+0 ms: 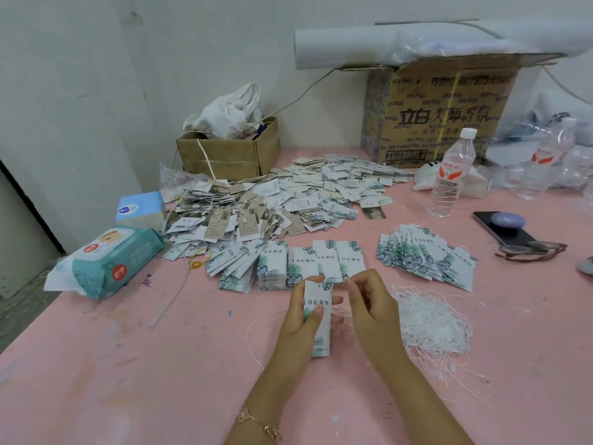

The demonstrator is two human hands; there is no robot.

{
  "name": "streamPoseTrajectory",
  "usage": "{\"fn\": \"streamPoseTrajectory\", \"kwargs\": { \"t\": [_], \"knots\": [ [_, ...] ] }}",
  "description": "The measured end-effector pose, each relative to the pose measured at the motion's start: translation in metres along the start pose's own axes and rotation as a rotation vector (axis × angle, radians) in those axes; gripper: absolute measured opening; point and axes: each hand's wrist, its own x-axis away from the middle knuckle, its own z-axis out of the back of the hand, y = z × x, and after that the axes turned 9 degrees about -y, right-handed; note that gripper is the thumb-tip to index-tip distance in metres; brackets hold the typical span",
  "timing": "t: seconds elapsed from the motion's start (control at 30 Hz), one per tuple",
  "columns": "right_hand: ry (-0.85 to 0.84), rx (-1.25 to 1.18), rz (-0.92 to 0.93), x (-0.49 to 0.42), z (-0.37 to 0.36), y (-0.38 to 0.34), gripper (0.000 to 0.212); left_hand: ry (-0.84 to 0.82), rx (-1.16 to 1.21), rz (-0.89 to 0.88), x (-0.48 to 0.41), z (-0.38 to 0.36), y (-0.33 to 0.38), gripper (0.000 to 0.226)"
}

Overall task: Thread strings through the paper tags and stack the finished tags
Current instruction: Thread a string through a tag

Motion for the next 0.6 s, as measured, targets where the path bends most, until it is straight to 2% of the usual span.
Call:
{"fn": "streamPoseTrajectory", "kwargs": {
  "t": [0.13, 0.27, 0.43, 0.6],
  "knots": [
    [-0.11, -0.04, 0.014, 0.0021, -0.001, -0.0016, 0.016, 0.068, -0.169, -0.138, 0.001, -0.0037, 0.001, 0.036],
    [-0.157, -0.022, 0.006, 0.0024, -0.0022, -0.0003, 0.02, 0.138, -0.268, -0.181, 0.0007, -0.0008, -0.0012, 0.041],
    [-0.156, 0.007, 0.005, 0.0017, -0.004, -0.0001, 0.03, 0.132, -0.481, -0.248, 0.0039, -0.0021, 0.0004, 0.04],
    [-0.153, 0.025, -0.004, 0.0001, -0.003, 0.0006, 0.023, 0.101, -0.561, -0.278, 0.007, -0.0038, 0.0019, 0.049]
  ]
}}
